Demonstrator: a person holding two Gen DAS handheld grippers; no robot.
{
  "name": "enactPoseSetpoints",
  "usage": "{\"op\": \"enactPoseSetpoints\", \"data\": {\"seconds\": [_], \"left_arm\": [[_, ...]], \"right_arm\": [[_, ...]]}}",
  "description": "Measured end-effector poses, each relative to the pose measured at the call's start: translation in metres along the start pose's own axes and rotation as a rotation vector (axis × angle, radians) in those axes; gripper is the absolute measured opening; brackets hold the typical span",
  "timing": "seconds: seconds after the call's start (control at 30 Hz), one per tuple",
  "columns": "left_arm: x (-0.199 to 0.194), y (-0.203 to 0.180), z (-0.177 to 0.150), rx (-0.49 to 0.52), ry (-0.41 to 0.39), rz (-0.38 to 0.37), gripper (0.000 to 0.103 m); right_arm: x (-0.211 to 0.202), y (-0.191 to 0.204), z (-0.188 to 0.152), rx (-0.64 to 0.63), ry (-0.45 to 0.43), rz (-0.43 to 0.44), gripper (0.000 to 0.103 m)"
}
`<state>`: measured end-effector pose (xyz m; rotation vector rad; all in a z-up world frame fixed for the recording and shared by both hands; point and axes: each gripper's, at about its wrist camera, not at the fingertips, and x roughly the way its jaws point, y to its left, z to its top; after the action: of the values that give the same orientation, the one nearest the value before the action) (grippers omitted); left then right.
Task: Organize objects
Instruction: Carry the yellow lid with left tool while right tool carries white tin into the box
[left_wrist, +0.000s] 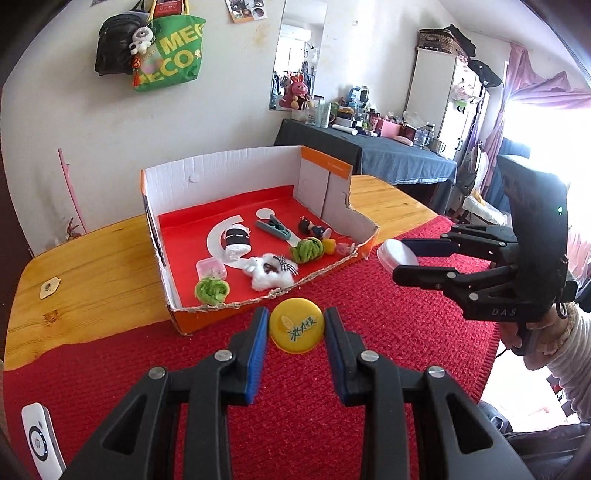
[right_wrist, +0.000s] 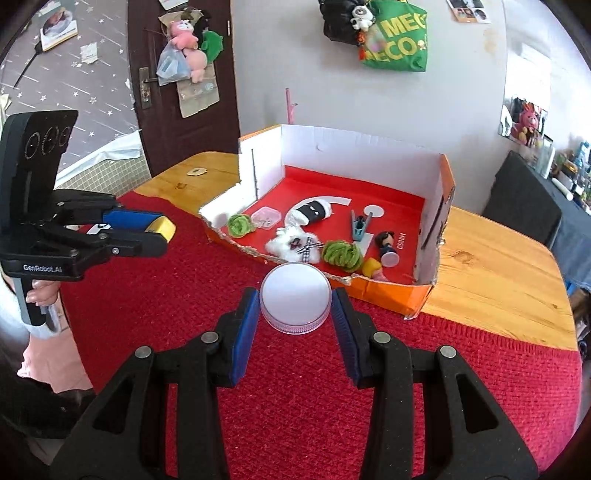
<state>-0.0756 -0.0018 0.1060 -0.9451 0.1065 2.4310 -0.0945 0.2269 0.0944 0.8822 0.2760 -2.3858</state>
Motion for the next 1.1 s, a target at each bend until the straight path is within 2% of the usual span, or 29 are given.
{"op": "enactPoseSetpoints", "data": {"seconds": [0.13,0.2,0.27,0.6,0.8,0.97,1.1], "left_arm": [[0.007,0.001,0.015,0.016,0.015,0.025,0.032],[0.017,0.004,0.027,0.025,0.029,0.074,0.032],[0.029,0.01,0.04,0.024,0.05,0.091,0.032],[0.096,0.046,0.097,-0.027,0.18,0.223,0.032],[0.13,0.062,0.113,-0.051,0.264,0.272,0.032],[0.15,0.072,0.116,-0.067,0.306,0.323,0.032],[0.165,0.078,0.115,-0.107,0.341,0.32,0.032]], "right_arm": [[0.005,-0.005,0.021,0.005,-0.008,-0.038,0.039],[0.01,-0.011,0.037,0.013,-0.014,-0.068,0.039],[0.021,-0.017,0.056,0.016,-0.004,-0.1,0.039],[0.105,-0.049,0.119,0.069,0.188,-0.201,0.039],[0.153,-0.071,0.13,0.153,0.302,-0.226,0.039],[0.174,-0.086,0.126,0.204,0.342,-0.276,0.039],[0.19,-0.095,0.122,0.247,0.375,-0.301,0.039]]}}
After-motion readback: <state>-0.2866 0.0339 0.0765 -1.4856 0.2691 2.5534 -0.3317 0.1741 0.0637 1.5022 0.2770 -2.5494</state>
